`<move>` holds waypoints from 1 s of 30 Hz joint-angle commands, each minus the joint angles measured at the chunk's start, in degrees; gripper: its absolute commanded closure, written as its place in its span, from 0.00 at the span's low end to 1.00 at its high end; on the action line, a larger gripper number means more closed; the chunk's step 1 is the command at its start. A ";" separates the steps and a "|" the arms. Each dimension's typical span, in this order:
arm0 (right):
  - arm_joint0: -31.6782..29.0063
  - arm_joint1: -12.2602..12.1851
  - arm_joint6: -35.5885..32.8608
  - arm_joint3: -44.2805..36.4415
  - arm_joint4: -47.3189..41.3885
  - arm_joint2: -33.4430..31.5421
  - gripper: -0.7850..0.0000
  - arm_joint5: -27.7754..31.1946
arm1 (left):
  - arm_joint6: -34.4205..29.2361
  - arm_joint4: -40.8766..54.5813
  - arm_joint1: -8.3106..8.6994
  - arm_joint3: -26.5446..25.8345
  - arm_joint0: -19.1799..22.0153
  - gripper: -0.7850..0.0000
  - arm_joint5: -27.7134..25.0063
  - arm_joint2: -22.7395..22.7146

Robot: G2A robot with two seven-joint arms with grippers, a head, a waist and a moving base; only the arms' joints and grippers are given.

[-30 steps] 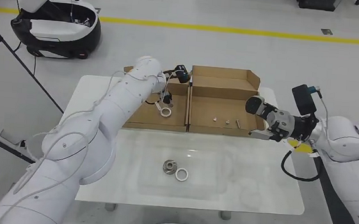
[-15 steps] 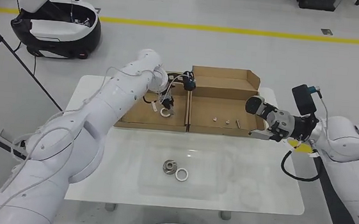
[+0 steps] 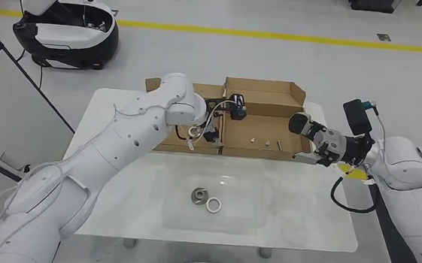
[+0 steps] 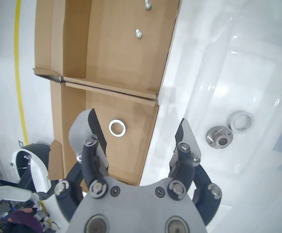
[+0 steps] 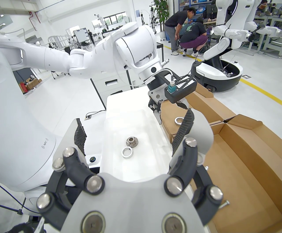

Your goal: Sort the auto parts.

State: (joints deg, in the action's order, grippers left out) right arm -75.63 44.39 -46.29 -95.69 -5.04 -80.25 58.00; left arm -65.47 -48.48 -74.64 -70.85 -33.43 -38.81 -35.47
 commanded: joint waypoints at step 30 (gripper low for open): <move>0.00 0.00 0.00 0.00 0.00 0.00 0.00 0.00 | -7.62 19.01 10.15 -22.10 5.16 0.00 7.60 15.67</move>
State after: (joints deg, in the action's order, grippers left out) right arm -75.63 44.39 -46.29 -95.69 -5.04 -80.25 58.00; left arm -72.71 -31.27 -65.06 -91.64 -29.25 -31.62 -21.28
